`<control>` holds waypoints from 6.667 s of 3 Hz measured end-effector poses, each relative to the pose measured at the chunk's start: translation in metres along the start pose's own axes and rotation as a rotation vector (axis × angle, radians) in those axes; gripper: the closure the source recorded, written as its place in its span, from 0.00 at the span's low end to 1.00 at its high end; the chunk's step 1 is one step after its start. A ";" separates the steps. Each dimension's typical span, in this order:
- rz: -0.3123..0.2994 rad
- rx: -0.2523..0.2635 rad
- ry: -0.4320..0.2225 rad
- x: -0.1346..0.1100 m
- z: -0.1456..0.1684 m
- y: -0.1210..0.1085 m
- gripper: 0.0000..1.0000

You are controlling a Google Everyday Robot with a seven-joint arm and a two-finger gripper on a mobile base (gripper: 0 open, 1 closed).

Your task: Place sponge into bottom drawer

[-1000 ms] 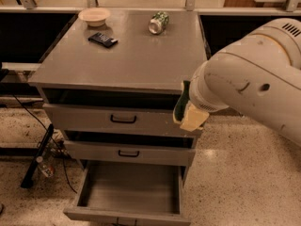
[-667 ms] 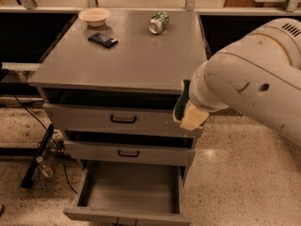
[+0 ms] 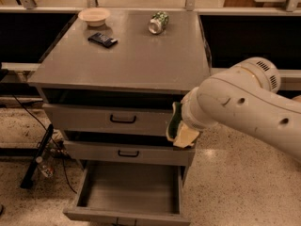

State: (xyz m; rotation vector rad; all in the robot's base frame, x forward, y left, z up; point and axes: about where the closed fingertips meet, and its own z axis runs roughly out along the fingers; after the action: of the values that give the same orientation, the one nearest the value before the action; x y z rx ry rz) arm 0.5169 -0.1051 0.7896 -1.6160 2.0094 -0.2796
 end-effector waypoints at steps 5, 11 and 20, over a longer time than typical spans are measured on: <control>0.056 -0.210 -0.109 0.015 0.139 0.079 1.00; 0.175 -0.359 -0.144 0.035 0.234 0.149 1.00; 0.429 -0.633 -0.194 0.089 0.414 0.221 1.00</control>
Offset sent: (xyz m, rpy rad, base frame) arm -0.0578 0.0266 -0.1321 0.0343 0.2537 0.1343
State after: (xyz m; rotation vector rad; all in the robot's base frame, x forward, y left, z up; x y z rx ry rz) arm 0.5385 -0.0622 0.3143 -1.4058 2.3473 0.7082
